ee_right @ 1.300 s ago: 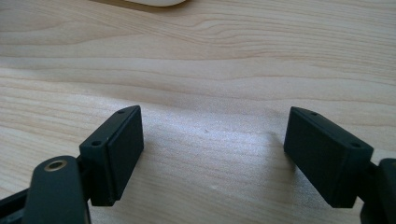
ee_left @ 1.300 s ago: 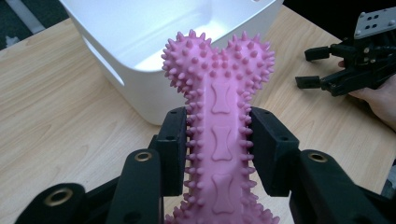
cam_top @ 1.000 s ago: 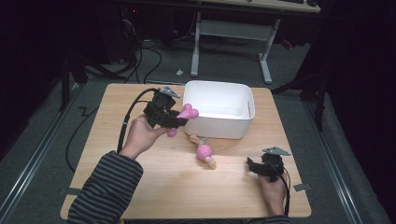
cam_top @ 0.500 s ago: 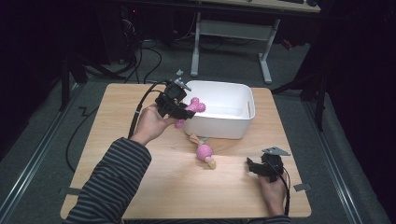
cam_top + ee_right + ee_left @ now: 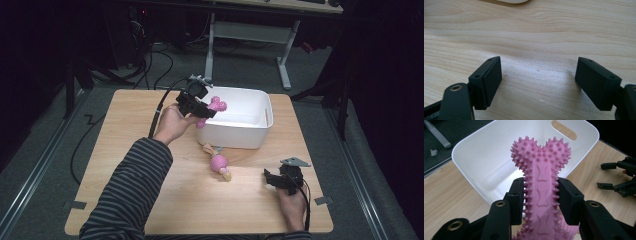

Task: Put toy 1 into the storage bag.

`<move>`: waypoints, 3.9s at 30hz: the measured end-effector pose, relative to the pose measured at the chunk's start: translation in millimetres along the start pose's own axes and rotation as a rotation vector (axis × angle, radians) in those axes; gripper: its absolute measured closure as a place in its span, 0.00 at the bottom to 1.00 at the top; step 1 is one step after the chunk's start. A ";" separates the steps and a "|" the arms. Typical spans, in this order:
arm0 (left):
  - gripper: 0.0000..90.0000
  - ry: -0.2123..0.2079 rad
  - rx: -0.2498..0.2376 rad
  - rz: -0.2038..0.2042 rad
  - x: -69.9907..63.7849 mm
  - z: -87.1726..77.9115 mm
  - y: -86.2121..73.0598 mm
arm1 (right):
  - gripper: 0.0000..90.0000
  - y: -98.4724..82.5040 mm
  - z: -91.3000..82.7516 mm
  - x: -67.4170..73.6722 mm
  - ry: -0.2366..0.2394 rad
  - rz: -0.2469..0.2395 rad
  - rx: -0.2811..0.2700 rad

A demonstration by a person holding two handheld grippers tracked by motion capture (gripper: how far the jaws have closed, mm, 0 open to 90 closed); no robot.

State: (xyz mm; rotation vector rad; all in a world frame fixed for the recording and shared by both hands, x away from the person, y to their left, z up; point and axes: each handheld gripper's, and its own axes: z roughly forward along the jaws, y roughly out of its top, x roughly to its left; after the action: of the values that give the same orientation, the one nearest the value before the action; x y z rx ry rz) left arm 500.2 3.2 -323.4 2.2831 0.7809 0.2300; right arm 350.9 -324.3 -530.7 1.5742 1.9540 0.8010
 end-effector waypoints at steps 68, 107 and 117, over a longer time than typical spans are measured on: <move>0.65 0.086 0.156 -0.005 6.0 100.4 24.4 | 0.24 0.2 0.2 -0.1 0.002 -0.002 0.003; 0.44 0.072 0.038 -0.024 8.7 52.0 11.1 | 0.24 0.2 0.4 0.3 0.005 -0.003 0.000; 0.44 0.078 -0.006 -0.042 13.7 32.7 -3.8 | 0.24 0.2 0.4 0.3 0.005 -0.004 0.000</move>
State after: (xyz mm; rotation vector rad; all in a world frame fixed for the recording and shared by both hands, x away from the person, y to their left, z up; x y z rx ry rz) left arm 521.4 -5.0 -350.8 2.2612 0.8665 0.3028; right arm 351.3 -323.9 -530.8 1.5696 1.9597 0.8043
